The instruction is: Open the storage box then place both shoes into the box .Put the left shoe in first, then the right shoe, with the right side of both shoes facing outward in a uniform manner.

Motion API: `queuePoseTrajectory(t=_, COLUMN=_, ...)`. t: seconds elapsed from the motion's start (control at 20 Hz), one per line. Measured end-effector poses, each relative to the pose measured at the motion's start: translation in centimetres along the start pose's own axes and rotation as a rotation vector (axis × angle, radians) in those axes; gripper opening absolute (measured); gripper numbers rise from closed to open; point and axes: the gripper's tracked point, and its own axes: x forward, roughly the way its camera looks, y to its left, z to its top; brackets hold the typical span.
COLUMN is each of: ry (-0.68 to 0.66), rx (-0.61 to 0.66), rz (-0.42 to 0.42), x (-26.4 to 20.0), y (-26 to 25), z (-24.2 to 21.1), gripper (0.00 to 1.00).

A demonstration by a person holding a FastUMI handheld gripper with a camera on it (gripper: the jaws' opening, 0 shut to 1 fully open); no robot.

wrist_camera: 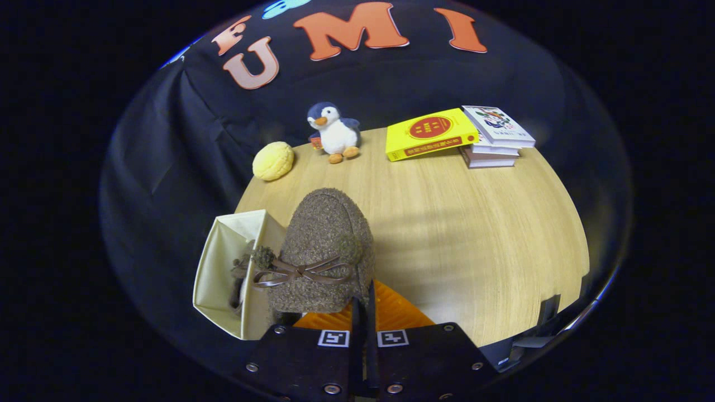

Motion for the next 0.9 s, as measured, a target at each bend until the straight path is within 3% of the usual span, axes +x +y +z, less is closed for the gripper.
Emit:
queuePoseTrajectory(t=0.5, ry=0.021, rx=-0.102, rz=0.105, x=1.9, y=14.6, z=0.1, gripper=0.04)
queuePoseTrajectory(t=0.9, ry=0.092, rx=-0.126, rz=-0.009, x=7.1, y=17.1, z=-3.0, gripper=0.04)
